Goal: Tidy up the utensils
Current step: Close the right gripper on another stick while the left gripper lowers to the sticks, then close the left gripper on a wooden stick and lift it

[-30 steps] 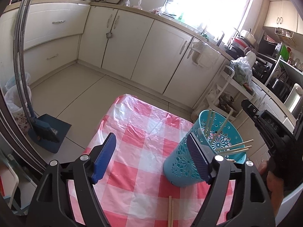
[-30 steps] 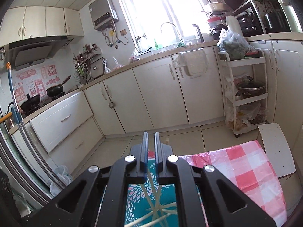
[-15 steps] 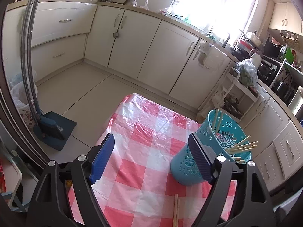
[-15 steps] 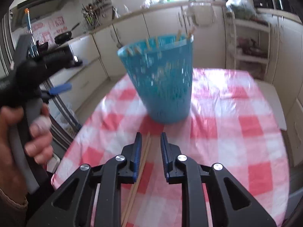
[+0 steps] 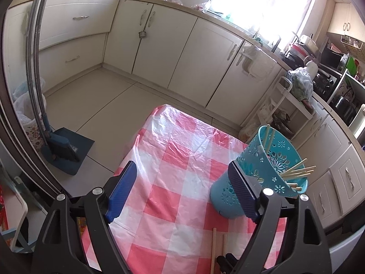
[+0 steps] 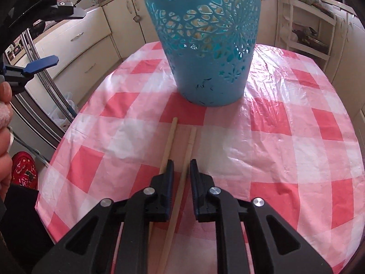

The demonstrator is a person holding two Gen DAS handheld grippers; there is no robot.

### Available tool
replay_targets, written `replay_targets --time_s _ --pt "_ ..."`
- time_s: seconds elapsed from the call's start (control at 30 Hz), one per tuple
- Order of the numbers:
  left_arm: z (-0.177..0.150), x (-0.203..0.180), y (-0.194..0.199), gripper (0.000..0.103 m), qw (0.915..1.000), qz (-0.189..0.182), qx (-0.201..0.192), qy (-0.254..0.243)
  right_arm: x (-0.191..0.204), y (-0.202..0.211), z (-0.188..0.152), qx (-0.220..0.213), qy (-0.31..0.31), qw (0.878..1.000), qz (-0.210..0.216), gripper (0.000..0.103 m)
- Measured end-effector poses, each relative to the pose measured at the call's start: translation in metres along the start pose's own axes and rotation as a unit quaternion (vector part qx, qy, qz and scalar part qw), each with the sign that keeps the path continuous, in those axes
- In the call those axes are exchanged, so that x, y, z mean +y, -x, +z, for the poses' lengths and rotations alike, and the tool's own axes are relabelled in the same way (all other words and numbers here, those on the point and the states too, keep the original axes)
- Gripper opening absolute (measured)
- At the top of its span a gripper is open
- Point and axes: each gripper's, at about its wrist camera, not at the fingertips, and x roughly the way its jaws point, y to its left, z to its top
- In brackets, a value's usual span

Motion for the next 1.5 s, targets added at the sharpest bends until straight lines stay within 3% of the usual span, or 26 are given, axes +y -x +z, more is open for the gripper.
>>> replay_targets --time_s 0.13,0.23,0.4,0.57,0.73,0.9,1.5 --pt "-0.009 -0.008 -0.005 0.079 0.9992 0.002 0.018 -0.036 -0.012 0.004 -0.002 0.006 0.0 1.0 -0.012 0.007" --pt "-0.031 -0.019 -0.013 0.079 0.9942 0.003 0.063 -0.087 -0.033 0.013 -0.009 0.007 -0.02 0.999 -0.025 0.007" --pt "-0.09 -0.043 -0.026 0.078 0.9766 -0.011 0.145 -0.158 -0.065 0.027 -0.026 -0.006 -0.058 0.998 -0.025 0.006" --pt "-0.121 -0.066 -0.04 0.072 0.9613 -0.008 0.179 -0.21 -0.069 0.027 -0.027 -0.013 -0.065 0.998 -0.011 0.006" --pt "-0.129 -0.064 -0.053 0.063 0.9603 0.005 0.197 -0.198 -0.077 0.03 -0.028 -0.014 -0.074 0.997 0.007 0.006" --pt "-0.132 -0.068 -0.055 0.059 0.9608 0.014 0.185 -0.206 -0.078 0.031 -0.028 -0.015 -0.072 0.997 0.01 0.006" --pt "-0.137 -0.082 -0.058 0.009 0.9539 -0.012 0.18 -0.24 -0.072 0.022 -0.015 -0.009 -0.041 0.999 -0.015 0.006"
